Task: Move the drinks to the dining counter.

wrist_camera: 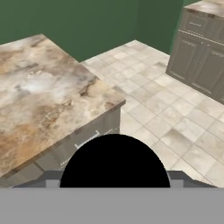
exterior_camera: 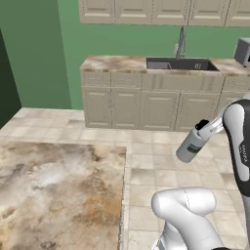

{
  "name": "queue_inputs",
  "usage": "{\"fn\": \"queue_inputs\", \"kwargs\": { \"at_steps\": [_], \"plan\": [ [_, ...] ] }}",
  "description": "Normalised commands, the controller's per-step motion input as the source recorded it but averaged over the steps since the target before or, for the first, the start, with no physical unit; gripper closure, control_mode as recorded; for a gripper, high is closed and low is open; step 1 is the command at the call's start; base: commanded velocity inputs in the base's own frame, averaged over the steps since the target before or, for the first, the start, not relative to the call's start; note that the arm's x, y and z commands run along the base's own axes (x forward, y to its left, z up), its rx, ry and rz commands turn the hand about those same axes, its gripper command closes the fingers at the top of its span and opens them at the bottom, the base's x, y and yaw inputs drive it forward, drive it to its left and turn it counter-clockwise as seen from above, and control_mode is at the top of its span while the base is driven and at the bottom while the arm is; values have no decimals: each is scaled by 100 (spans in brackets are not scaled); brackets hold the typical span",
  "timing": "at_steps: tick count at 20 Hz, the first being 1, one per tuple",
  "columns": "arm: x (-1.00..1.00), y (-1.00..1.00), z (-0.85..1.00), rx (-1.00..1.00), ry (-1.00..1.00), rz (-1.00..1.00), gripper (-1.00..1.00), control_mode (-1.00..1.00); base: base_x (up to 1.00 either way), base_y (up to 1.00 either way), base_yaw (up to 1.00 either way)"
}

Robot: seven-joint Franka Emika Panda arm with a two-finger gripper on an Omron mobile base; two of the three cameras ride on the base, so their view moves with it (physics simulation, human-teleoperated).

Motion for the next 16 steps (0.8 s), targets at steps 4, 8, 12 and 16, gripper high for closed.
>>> {"fn": "queue_inputs", "kwargs": {
  "at_steps": [4, 8, 12, 16],
  "plan": [
    [0, 0, 0, 0, 0, 0, 100, 100, 59, 34, 10],
    [0, 0, 0, 0, 0, 0, 100, 100, 67, 42, 5],
    [0, 0, 0, 0, 0, 0, 100, 100, 70, 49, 0],
    [0, 0, 0, 0, 0, 0, 100, 100, 54, 53, -7]
  ]
}}
